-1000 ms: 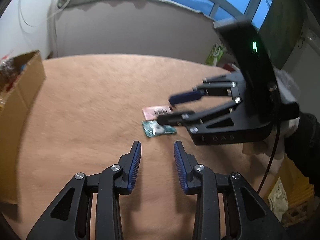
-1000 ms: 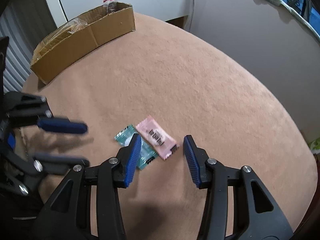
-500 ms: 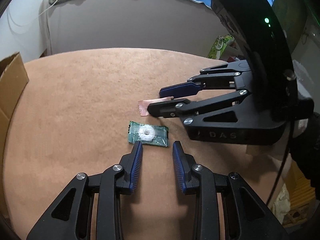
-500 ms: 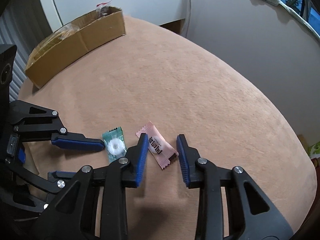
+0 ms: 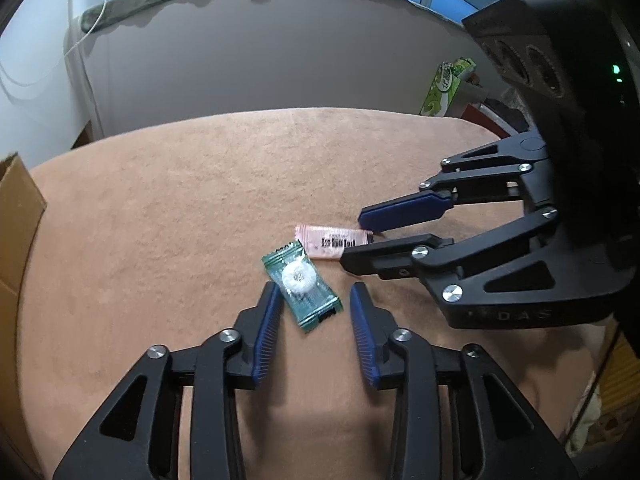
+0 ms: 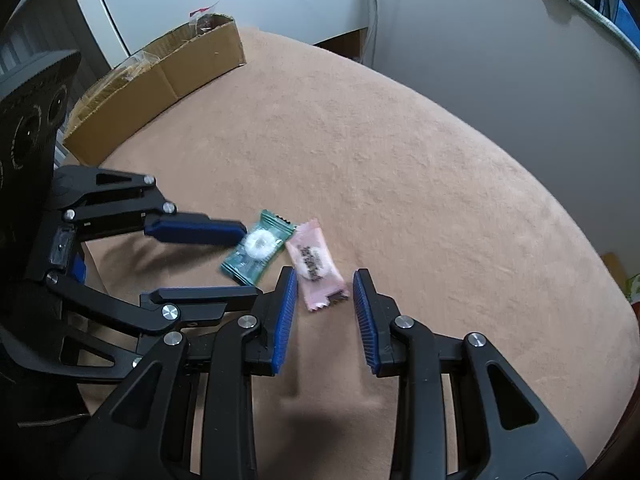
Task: Organize snacks
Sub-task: 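Grasp the green mint packet with the left tool while the right tool grasps the pink candy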
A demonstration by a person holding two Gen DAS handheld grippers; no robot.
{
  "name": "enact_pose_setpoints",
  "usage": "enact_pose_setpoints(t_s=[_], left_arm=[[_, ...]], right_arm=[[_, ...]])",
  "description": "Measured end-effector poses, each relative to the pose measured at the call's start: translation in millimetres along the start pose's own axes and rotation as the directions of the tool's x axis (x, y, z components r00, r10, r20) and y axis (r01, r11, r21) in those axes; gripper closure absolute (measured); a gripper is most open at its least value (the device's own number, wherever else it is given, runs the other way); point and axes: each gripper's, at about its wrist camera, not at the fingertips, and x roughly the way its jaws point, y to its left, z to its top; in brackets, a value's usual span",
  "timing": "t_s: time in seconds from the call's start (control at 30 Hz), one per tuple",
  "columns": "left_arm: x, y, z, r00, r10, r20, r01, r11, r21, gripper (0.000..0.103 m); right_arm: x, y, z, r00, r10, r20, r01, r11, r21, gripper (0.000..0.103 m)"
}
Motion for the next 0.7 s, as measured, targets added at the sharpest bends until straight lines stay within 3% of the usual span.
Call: enact_pose_setpoints(t_s=[0.23,0.4,0.47,0.53,0.7], left_arm=[[11,-4,12,0.997,0.08,0.007,-0.081,0.994,0.073,0.067],[14,-5,14,0.995,0.102,0.01,-0.102,0.99,0.093,0.08],[8,3,11,0.995,0.098,0.008,-0.099,0.991,0.09,0.08],[6,7,10,0.995,0.095,0.008,-0.095,0.992,0.085,0.08],[2,16,7,0.996,0.09,0.009,-0.09,0.994,0.068,0.081]], right_arm=[[3,2,2,1.0,-0.025,-0.003,0.025,0.999,-0.027,0.072],[5,3,2,1.0,-0.026,0.007,0.026,0.999,-0.033,0.072],[5,3,3,1.0,-0.023,0.008,0.023,0.999,-0.034,0.071],[5,3,4,1.0,-0.02,0.011,0.02,0.999,-0.035,0.052],[10,5,7,0.999,-0.03,0.024,0.031,0.999,-0.041,0.052]])
